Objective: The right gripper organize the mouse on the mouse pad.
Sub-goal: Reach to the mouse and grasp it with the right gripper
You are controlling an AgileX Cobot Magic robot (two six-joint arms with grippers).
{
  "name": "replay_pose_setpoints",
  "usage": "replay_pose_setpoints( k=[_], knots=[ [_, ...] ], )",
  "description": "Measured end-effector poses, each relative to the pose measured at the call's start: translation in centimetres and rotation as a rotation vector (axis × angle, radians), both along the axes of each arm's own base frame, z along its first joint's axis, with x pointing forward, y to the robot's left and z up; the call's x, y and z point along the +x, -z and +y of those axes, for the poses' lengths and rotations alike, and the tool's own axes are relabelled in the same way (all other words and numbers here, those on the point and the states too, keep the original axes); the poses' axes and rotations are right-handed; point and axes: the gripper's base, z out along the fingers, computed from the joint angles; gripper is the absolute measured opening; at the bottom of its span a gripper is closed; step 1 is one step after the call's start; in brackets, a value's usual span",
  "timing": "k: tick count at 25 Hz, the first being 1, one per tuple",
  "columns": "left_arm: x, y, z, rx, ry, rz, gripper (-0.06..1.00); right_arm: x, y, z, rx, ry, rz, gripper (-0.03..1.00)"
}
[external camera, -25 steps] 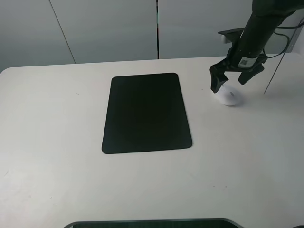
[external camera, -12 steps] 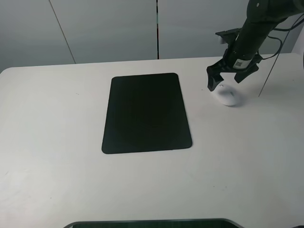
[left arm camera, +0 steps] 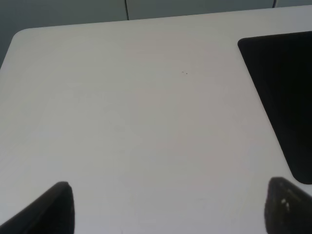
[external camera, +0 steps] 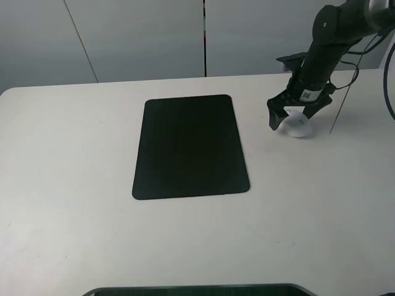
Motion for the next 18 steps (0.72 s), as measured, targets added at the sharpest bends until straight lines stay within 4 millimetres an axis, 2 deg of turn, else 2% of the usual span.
replay_pose_setpoints(
  k=[9,15,17,18],
  knots=[
    [0.0,0.0,0.0,0.0,0.0,0.0,0.75,0.1,0.1,0.0,0.0,0.0,-0.002,0.7],
    [0.0,0.0,0.0,0.0,0.0,0.0,0.75,0.0,1.2,0.1,-0.005,0.0,0.025,0.7],
    [0.0,0.0,0.0,0.0,0.0,0.0,0.75,0.0,1.2,0.1,-0.004,0.0,0.024,0.65],
    [0.0,0.0,0.0,0.0,0.0,0.0,0.75,0.0,1.3,0.0,-0.008,-0.003,0.025,0.59]
  ],
)
